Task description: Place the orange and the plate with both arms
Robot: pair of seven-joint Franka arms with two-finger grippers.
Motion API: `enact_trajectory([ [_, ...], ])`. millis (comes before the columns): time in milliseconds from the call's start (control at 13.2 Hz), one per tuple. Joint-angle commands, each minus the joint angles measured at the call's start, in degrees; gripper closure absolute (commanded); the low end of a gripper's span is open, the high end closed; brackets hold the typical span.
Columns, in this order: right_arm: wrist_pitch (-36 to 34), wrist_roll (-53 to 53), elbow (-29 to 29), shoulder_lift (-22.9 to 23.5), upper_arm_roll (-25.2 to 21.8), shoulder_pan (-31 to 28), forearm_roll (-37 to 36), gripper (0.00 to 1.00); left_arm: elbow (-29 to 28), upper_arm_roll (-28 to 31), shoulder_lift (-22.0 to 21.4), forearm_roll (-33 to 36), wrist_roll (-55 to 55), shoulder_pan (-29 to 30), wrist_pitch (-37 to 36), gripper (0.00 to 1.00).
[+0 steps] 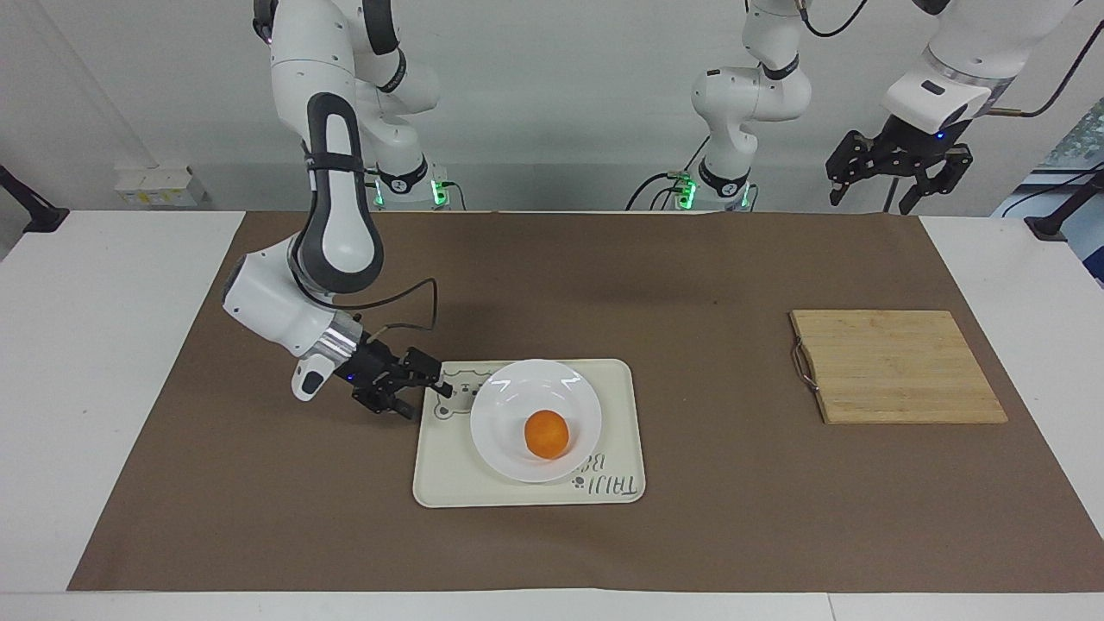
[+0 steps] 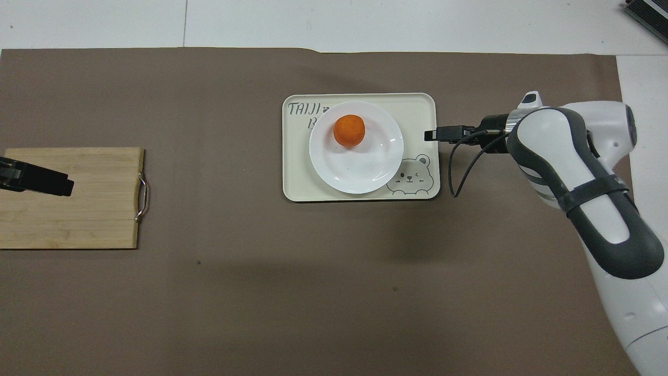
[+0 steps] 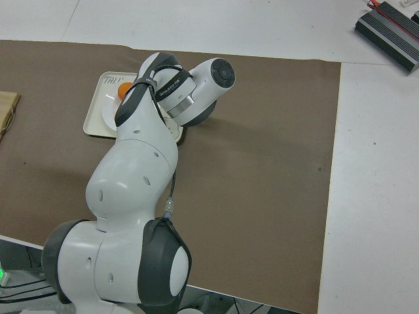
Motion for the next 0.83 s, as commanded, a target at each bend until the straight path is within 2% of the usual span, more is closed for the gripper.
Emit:
enact_trajectory([
  [0, 0.1, 7.1, 0.1, -3.6, 0.0, 0.0, -12.0, 0.0, 0.0, 0.1, -0.6, 0.6, -0.8, -0.4, -0.8, 0.0],
  [227, -0.9, 15.6, 0.1, -6.7, 0.0, 0.2, -21.0, 0.0, 0.1, 0.1, -0.6, 0.6, -0.8, -0.4, -0.8, 0.0],
  [378, -4.0, 20.7, 0.2, -9.0, 0.0, 0.2, -27.0, 0.0, 0.1, 0.1, -0.6, 0.6, -0.8, -0.3, -0.8, 0.0],
  [755, -13.3, 34.0, 0.5, -15.2, -0.2, -0.5, -34.8, 0.0, 0.0, 0.0, -0.6, 0.6, -0.7, -0.3, -0.8, 0.0],
])
